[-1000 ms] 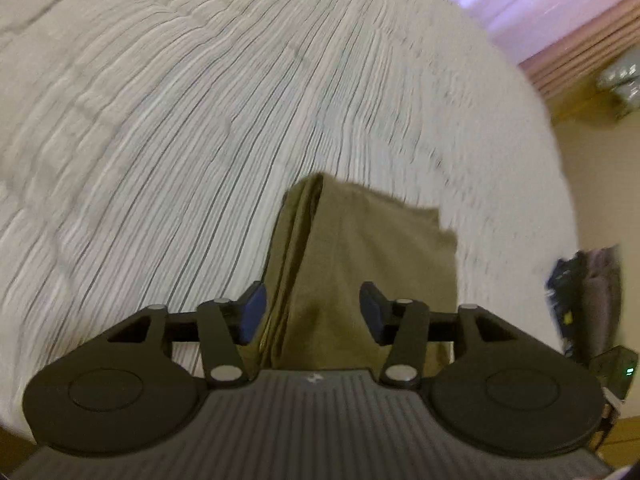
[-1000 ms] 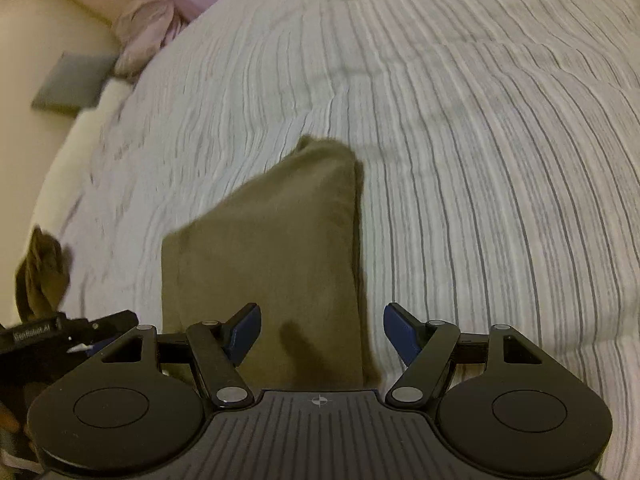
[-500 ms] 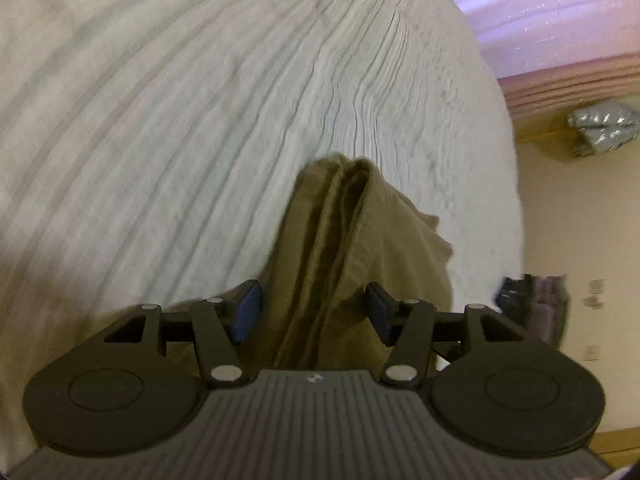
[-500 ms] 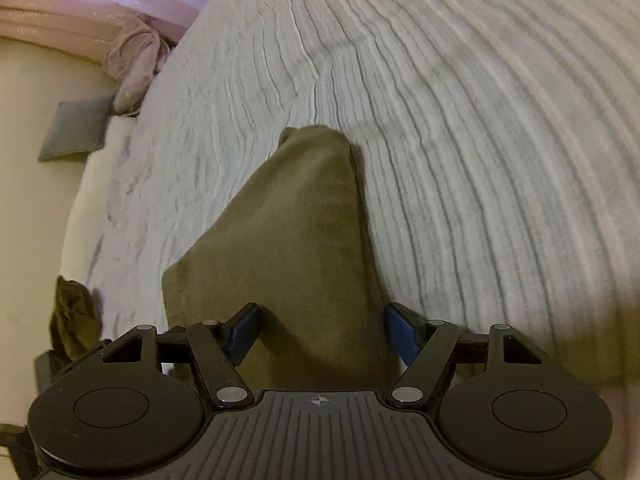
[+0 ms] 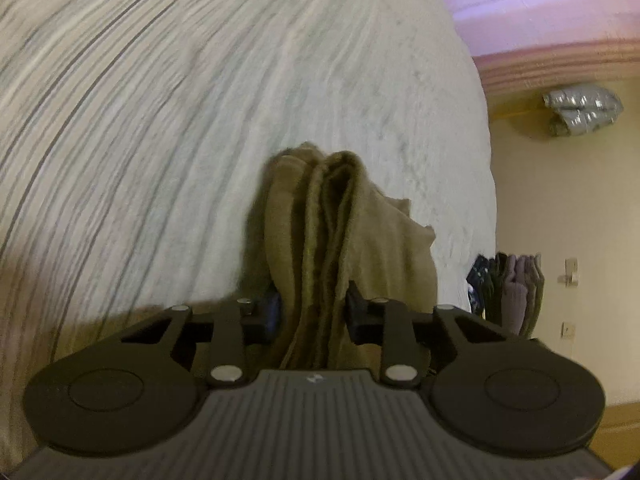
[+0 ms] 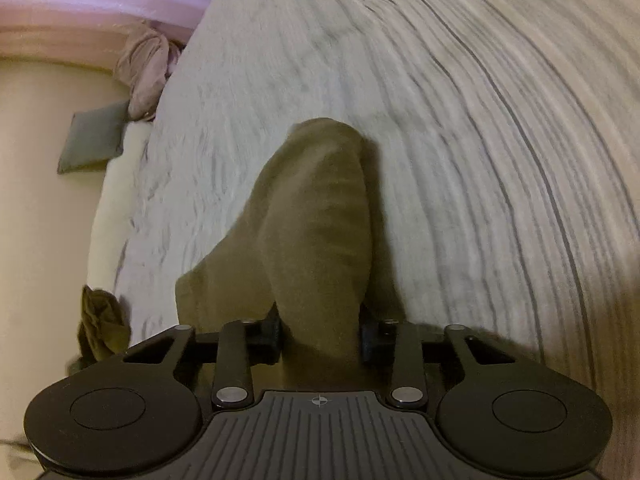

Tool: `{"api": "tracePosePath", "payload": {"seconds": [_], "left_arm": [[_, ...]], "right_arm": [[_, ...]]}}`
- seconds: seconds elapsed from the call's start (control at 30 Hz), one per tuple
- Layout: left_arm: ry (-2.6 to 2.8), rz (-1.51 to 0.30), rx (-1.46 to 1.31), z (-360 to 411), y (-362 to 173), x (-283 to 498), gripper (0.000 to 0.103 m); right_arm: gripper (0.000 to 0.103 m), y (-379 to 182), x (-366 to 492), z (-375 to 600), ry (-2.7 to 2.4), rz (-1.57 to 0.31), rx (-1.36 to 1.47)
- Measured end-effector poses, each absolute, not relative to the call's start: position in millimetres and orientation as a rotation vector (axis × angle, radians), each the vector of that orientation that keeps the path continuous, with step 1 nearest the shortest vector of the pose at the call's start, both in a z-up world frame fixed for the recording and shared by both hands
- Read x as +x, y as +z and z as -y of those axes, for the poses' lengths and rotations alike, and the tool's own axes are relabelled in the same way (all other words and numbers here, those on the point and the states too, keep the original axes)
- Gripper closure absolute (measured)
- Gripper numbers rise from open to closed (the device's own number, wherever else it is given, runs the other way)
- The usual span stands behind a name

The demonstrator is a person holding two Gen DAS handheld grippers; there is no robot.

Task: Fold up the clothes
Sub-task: 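Grasp the folded leggings bundle with both tools and lift it, then carry the leggings bundle with both tools onto the clothes stack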

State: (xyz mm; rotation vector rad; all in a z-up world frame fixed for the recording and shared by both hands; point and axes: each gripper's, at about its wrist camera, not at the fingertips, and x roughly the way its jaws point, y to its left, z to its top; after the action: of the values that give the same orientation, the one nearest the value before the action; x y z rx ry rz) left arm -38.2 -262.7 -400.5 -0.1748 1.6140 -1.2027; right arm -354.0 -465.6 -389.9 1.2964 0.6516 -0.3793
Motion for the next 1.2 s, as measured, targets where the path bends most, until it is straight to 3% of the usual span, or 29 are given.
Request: {"api": "tracePosePath", "payload": {"seconds": [0.3, 0.63, 0.9, 1.2], "left_arm": [[-1.441, -1.541, -0.136, 312.2, -280.4, -60.5, 0.077], [-1.821, -1.519, 0.019, 415.4, -177.7, -164.2, 0.077], [-2.038, -1.520, 0.145, 476.4, -147.9, -282.7, 0.077], [-2.082, -1.568, 0.211, 556.4, -148.2, -408.5, 0.077]], "right_arm": [[0.072, -272.2, -397.5, 451.3, -0.534, -0.472, 1.277], [0.072, -150.2, -512.0, 434.1, -0.825, -0.204, 1.238], [0.072, -106.0, -614.5, 441.3, -1.039, -0.024, 1.207], [0.072, -100.3, -735.3, 515.4, -1.139, 0.047, 1.248]]}}
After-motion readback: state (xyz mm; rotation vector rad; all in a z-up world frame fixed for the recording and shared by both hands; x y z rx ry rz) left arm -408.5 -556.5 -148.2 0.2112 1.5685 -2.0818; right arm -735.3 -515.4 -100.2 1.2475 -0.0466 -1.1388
